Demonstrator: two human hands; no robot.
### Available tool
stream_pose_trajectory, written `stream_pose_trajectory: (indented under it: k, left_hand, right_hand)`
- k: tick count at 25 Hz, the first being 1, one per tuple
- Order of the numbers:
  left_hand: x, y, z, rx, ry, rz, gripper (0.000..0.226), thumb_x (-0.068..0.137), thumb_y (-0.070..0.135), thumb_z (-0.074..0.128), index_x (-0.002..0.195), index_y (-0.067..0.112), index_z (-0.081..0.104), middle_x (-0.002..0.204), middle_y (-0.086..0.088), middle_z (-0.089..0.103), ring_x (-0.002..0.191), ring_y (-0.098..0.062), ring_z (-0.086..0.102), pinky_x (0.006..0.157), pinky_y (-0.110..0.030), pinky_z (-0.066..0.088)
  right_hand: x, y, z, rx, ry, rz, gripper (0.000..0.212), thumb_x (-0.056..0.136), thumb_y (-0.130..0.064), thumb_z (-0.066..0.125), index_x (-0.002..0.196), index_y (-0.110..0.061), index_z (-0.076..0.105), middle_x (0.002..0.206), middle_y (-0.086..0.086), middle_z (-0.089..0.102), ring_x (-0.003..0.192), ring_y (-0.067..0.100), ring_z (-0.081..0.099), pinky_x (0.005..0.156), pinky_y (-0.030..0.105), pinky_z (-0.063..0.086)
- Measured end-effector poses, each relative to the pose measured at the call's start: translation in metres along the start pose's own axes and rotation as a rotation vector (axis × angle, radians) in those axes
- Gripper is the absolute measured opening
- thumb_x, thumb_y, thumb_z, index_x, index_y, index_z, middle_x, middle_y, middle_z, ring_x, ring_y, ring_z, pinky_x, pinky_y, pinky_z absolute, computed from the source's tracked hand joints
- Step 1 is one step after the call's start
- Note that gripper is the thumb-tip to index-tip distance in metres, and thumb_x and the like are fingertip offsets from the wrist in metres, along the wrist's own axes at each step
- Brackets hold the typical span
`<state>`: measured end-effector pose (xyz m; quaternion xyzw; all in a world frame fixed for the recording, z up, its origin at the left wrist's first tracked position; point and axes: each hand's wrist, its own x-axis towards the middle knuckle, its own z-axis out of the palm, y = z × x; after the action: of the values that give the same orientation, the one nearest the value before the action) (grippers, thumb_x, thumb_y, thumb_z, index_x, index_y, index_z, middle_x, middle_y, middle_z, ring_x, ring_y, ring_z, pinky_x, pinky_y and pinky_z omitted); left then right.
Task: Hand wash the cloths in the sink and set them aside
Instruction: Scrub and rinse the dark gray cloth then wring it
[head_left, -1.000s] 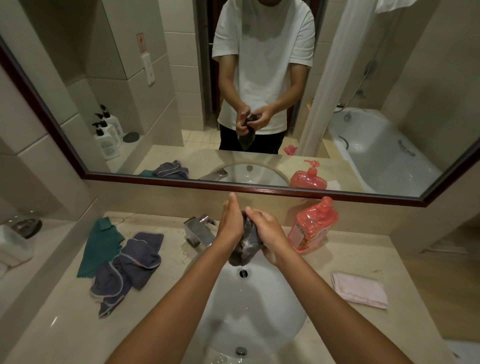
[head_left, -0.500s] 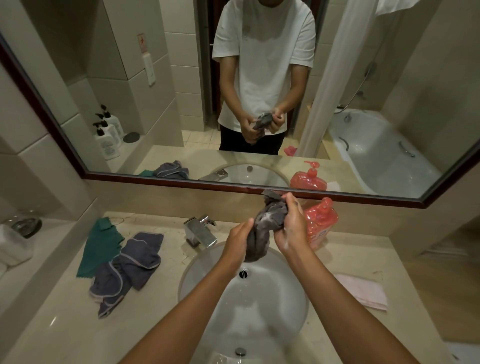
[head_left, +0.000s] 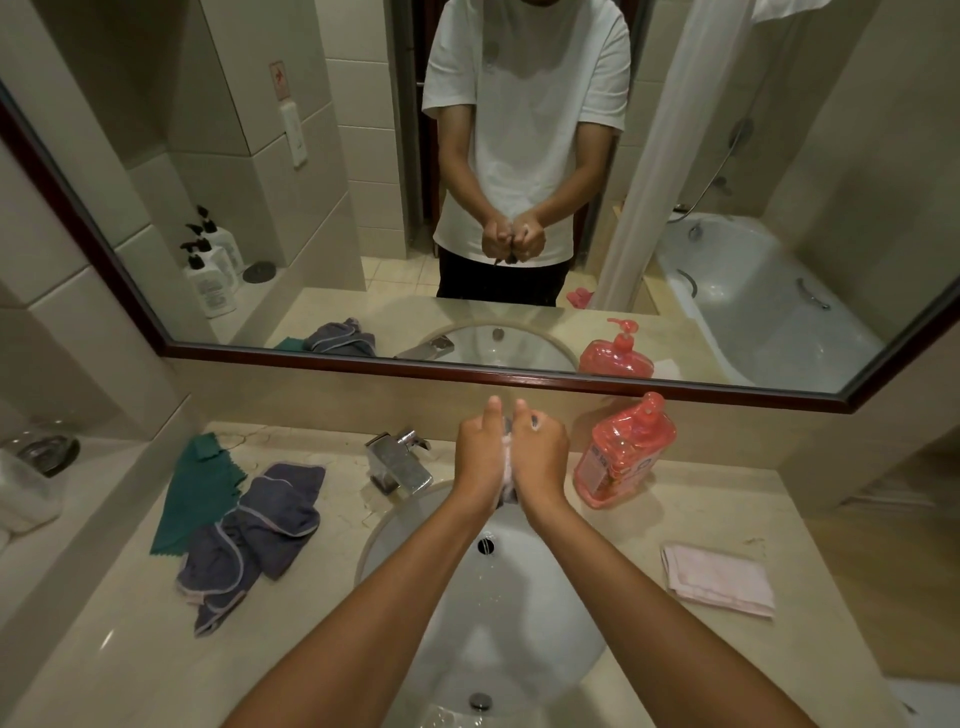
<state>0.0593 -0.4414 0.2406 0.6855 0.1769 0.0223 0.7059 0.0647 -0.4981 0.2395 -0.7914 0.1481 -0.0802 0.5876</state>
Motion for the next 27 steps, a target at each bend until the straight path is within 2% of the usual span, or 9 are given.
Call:
stream_pose_trajectory:
  k: [5,7,10,12,15,17,20,23,27]
  left_hand:
    - [-0.007,-0.005,-0.001,0.136,-0.047,0.057,0.053,0.106,0.032,0.044,0.054,0.018,0.044,0.047,0.007,0.045,0.047,-0.012,0.043,0.052,-0.028,0.031]
    - [0.000,-0.003,-0.004,0.127,-0.006,0.026,0.056,0.106,0.031,0.044,0.051,0.018,0.042,0.043,0.007,0.042,0.044,-0.013,0.039,0.052,-0.030,0.030]
    - [0.010,0.002,-0.010,0.078,0.039,-0.012,0.055,0.106,0.028,0.043,0.052,0.018,0.036,0.042,0.007,0.035,0.046,-0.016,0.033,0.057,-0.032,0.029]
    - [0.013,0.002,-0.012,0.045,0.041,-0.039,0.051,0.106,0.025,0.044,0.056,0.017,0.038,0.046,0.004,0.036,0.047,-0.016,0.034,0.055,-0.029,0.031]
    - [0.011,-0.001,-0.012,-0.108,-0.005,-0.129,0.043,0.106,0.022,0.044,0.065,0.010,0.046,0.051,-0.002,0.042,0.046,-0.014,0.042,0.043,-0.016,0.035]
    - [0.006,-0.003,-0.011,-0.147,-0.045,-0.154,0.038,0.107,0.025,0.042,0.076,0.005,0.053,0.059,-0.007,0.047,0.051,-0.016,0.047,0.045,-0.016,0.039]
    - [0.001,-0.007,-0.008,-0.029,-0.063,-0.088,0.047,0.107,0.036,0.040,0.074,0.008,0.058,0.063,-0.005,0.056,0.057,-0.014,0.054,0.053,-0.023,0.042]
    - [-0.001,-0.005,-0.008,0.078,-0.090,0.042,0.052,0.106,0.038,0.044,0.075,0.003,0.066,0.063,-0.002,0.064,0.054,-0.006,0.059,0.050,-0.017,0.044]
    - [-0.008,-0.001,-0.011,0.144,-0.142,0.104,0.043,0.107,0.029,0.043,0.069,0.015,0.056,0.054,0.007,0.054,0.045,0.000,0.049,0.052,-0.022,0.040]
  right_hand:
    - [0.020,-0.001,-0.005,0.070,-0.038,0.161,0.044,0.105,-0.024,0.046,0.065,-0.009,0.051,0.060,0.007,0.050,0.058,0.022,0.046,0.061,0.034,0.036]
    - [0.007,0.005,0.001,0.124,-0.065,0.132,0.045,0.104,-0.022,0.047,0.059,-0.016,0.049,0.057,0.002,0.051,0.058,0.020,0.047,0.059,0.034,0.036]
    - [-0.009,0.009,0.006,0.154,-0.090,0.048,0.055,0.101,-0.020,0.049,0.047,-0.023,0.046,0.045,-0.010,0.048,0.048,0.007,0.045,0.055,0.030,0.035]
    - [-0.010,0.007,0.007,0.151,-0.093,0.007,0.056,0.101,-0.020,0.049,0.045,-0.025,0.046,0.044,-0.012,0.048,0.046,0.003,0.044,0.053,0.029,0.036]
    - [-0.012,0.004,0.005,0.150,-0.090,-0.024,0.051,0.099,-0.017,0.053,0.048,-0.021,0.049,0.046,-0.009,0.050,0.051,0.010,0.048,0.055,0.030,0.037]
    - [-0.011,0.005,0.003,0.138,-0.095,-0.005,0.047,0.097,-0.016,0.054,0.050,-0.018,0.050,0.049,-0.004,0.050,0.053,0.016,0.048,0.057,0.033,0.037]
    - [-0.005,0.001,0.002,0.095,-0.052,0.042,0.047,0.097,-0.019,0.053,0.050,-0.017,0.048,0.050,-0.001,0.050,0.052,0.017,0.048,0.057,0.034,0.038]
    - [-0.004,-0.002,0.000,0.118,-0.030,0.016,0.045,0.100,-0.021,0.049,0.055,-0.019,0.052,0.049,-0.007,0.053,0.050,0.008,0.051,0.054,0.029,0.039]
    - [0.007,-0.004,-0.008,0.196,0.007,0.097,0.035,0.103,-0.023,0.045,0.068,-0.019,0.045,0.064,-0.002,0.046,0.061,0.014,0.044,0.060,0.033,0.035]
